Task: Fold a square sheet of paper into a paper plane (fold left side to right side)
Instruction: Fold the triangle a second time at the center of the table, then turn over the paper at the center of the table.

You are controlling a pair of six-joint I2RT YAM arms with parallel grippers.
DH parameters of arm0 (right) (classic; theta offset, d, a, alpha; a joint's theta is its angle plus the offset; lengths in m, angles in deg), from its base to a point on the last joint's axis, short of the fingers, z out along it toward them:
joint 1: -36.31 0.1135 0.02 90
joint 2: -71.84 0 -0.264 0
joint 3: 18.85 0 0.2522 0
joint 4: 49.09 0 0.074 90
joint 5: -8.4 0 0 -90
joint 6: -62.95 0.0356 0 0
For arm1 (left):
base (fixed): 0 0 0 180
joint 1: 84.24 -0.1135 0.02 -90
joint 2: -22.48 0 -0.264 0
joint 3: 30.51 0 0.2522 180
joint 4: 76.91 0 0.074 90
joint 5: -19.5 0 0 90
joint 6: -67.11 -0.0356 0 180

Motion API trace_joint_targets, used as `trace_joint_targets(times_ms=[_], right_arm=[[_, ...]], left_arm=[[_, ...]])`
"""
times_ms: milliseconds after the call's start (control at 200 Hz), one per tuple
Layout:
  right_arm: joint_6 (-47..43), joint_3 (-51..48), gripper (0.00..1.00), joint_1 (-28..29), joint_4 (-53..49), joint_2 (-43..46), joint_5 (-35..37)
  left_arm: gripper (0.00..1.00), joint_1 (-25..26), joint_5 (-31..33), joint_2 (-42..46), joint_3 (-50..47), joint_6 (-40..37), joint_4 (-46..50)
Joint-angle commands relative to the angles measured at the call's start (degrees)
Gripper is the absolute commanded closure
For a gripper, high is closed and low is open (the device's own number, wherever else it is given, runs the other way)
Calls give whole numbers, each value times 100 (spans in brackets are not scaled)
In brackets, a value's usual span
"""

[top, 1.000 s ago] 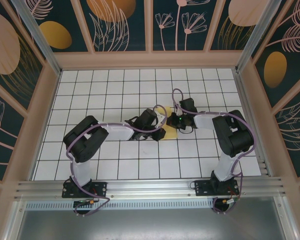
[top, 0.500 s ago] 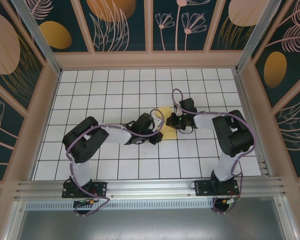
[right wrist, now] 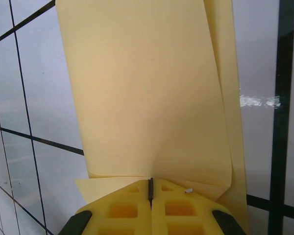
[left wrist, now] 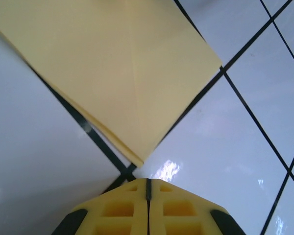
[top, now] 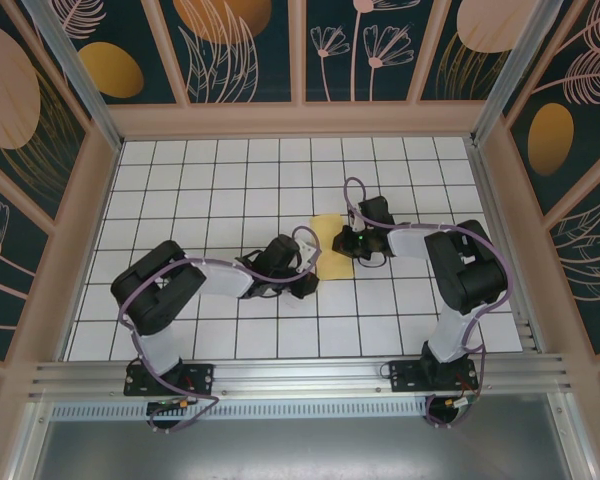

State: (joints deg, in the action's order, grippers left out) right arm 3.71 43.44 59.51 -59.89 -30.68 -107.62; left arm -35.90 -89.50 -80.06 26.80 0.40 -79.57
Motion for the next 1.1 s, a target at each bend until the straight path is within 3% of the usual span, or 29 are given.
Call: trace_joint_targets(times_ms=[0, 85, 210, 450, 686, 851, 1096], right_arm=[[15, 154, 94, -39, 73, 225, -51], [1, 276, 91, -47, 127, 523, 36], [-69, 321, 74, -131, 92, 1049, 367], [-279, -171, 52, -564, -215, 1980, 550], [-281, -1118, 43, -806, -137, 2747, 384], [-298, -1488, 41, -810, -146, 2983, 288], [-210, -1741, 42, -813, 157, 2833, -49]], left_arm=[[91, 25, 44, 395, -84, 100, 309], [86, -91, 100, 733, -49, 211, 223], [77, -361, 245, 891, 92, 513, 164], [54, -519, 424, 511, 814, 575, 61], [48, -539, 694, -293, 1416, 585, 204], [56, -542, 561, -674, 1719, 562, 228], [90, -544, 926, -646, 1657, 576, 322]])
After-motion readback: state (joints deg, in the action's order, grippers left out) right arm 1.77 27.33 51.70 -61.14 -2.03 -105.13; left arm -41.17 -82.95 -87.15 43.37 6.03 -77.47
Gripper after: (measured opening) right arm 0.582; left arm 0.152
